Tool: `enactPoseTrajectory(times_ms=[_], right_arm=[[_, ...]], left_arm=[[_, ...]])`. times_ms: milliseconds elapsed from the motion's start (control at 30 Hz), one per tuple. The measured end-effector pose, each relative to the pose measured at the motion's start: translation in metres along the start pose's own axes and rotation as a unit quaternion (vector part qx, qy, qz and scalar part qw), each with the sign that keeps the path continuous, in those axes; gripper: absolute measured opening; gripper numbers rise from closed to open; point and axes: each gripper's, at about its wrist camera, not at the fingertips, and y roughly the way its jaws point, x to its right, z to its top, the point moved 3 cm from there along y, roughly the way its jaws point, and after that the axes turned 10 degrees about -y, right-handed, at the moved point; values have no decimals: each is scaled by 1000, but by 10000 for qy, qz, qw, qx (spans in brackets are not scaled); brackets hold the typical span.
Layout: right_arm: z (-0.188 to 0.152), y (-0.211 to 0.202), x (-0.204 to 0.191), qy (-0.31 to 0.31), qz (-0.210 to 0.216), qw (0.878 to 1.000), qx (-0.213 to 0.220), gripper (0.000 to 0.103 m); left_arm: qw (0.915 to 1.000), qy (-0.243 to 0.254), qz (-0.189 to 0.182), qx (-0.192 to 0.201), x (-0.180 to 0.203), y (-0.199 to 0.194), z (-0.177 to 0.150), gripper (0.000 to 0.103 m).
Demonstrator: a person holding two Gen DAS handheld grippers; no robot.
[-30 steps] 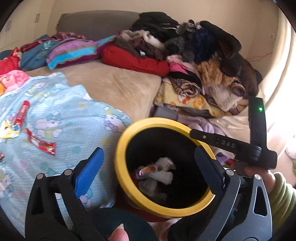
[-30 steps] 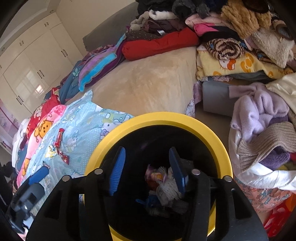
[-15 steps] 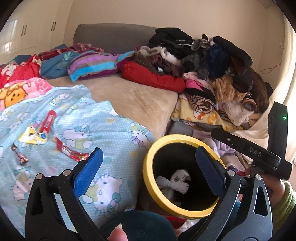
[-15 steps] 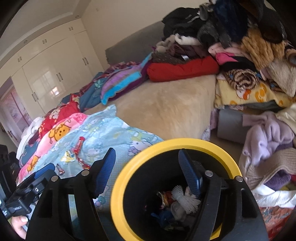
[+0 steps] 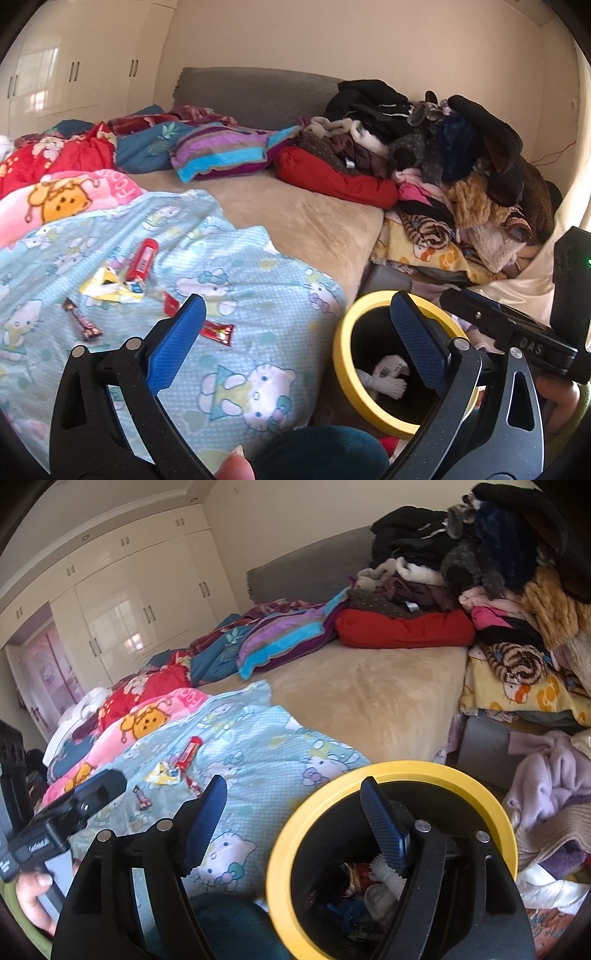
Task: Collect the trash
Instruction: 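Move both tools back toward the remaining wrappers on the bed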
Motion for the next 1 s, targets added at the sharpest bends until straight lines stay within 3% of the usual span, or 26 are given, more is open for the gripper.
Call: enactPoseTrajectory(times_ms=[600,1000], right_arm=[[3,37,-85,-714,456,9960,-293,73],[5,105,-129,-1263,686,9862,-826,73]], left_arm=[[9965,-409,549,471,-72,-15,21,92],[9875,-1028,1114,436,-146,-11,24,92]])
